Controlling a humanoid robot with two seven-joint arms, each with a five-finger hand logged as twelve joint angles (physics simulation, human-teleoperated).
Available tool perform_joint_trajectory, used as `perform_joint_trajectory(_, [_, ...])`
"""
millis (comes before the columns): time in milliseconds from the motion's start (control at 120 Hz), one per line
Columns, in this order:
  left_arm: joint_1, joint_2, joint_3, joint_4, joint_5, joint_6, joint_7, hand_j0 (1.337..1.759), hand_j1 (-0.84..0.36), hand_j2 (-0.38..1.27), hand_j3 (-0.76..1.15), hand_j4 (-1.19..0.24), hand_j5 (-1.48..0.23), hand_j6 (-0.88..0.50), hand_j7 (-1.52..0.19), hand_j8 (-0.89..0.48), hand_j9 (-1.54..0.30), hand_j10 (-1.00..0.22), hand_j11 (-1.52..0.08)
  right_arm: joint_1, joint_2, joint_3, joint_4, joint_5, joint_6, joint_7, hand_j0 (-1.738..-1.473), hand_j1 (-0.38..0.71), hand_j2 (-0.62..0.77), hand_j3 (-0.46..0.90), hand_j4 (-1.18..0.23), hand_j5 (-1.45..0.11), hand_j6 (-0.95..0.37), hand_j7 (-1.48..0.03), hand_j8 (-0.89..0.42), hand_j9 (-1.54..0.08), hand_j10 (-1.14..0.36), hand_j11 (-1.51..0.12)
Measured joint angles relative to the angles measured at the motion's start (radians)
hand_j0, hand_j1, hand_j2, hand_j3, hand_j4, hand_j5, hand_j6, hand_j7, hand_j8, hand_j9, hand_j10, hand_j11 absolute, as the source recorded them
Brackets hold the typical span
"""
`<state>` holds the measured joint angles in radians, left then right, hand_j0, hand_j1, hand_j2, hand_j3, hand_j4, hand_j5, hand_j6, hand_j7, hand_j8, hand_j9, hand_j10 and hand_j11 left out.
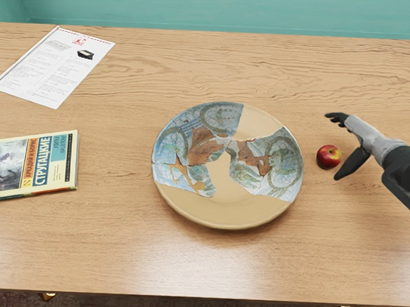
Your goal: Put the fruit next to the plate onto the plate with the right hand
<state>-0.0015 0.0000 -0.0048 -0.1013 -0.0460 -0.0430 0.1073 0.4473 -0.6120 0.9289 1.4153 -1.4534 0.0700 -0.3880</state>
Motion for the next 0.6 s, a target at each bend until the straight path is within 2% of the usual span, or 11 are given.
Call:
perform_joint_trajectory(242, [0.000,0.000,0.000,0.000,0.000,0.000,0.000,1.658,0.34,0.00,0.00,-0.01,-0.02,-0.01,-0.02,-0.01,-0.02,-0.01,-0.02,0.034,0.010,-0.096,-0.014,-0.027,-0.033,-0.006,-1.658,-0.03,-0.05,0.00,-0.27,-0.34,-0.27,-0.34,-0.27,-0.34,-0.27,-0.34])
perform_joint_trajectory(600, [0.000,0.000,0.000,0.000,0.000,0.000,0.000,1.658,0.34,0.00,0.00,-0.01,-0.02,-0.01,-0.02,-0.01,-0.02,-0.01,-0.02,0.038,0.011,-0.115,-0.048,-0.028,-0.036,-0.007,-1.658,0.15,-0.08,0.00,-0.42,-0.54,-0.42,-0.54,-0.42,-0.54,-0.42,-0.54])
